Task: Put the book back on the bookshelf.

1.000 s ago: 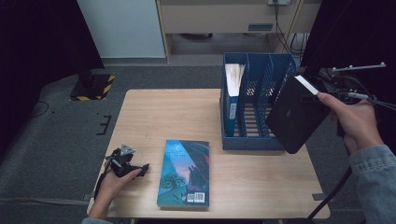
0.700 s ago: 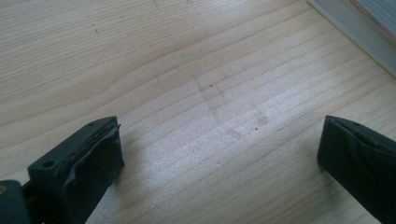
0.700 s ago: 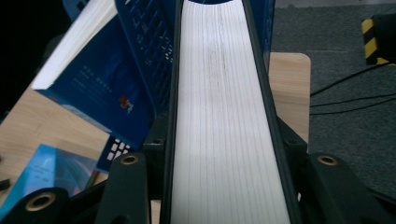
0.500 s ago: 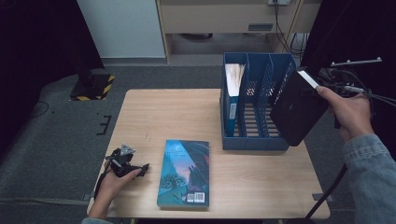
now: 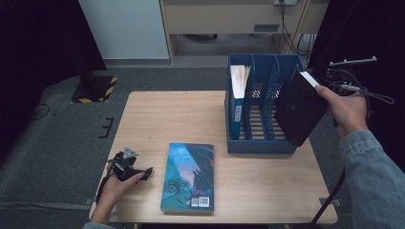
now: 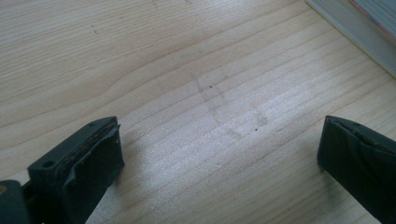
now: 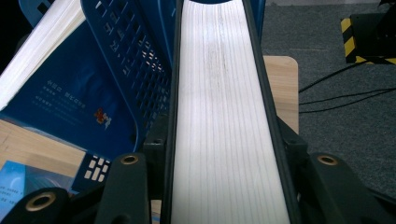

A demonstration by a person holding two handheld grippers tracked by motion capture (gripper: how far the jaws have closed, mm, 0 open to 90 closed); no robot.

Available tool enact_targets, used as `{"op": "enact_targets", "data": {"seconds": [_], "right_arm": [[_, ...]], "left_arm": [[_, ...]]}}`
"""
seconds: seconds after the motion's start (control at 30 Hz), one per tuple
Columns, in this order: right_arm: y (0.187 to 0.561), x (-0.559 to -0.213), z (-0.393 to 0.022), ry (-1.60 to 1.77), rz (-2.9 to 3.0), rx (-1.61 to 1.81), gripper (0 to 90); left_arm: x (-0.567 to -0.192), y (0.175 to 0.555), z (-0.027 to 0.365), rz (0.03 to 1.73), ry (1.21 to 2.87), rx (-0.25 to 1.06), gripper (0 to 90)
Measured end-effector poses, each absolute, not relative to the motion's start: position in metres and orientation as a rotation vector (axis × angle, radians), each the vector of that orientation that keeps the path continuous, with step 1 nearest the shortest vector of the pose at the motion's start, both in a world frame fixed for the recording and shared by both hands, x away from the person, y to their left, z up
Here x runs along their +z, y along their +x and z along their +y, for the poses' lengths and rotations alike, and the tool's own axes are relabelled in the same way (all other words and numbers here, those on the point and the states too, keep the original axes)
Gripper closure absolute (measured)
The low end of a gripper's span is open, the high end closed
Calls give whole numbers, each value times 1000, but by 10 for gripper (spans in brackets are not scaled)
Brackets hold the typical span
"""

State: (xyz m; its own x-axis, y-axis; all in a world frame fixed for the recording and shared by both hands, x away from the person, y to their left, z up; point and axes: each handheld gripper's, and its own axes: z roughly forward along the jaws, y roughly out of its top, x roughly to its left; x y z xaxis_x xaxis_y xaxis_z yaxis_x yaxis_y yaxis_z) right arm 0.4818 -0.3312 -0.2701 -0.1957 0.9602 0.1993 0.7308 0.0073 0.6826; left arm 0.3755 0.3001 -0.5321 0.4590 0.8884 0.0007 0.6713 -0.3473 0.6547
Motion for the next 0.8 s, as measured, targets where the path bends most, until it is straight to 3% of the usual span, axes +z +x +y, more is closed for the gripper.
{"op": "enact_targets", "data": {"seconds": [0.8], "right_arm": [[519, -277, -307, 1752, 1933, 929, 524]], "left_arm": [[-532, 375, 301, 1288, 2125, 484, 0]]}}
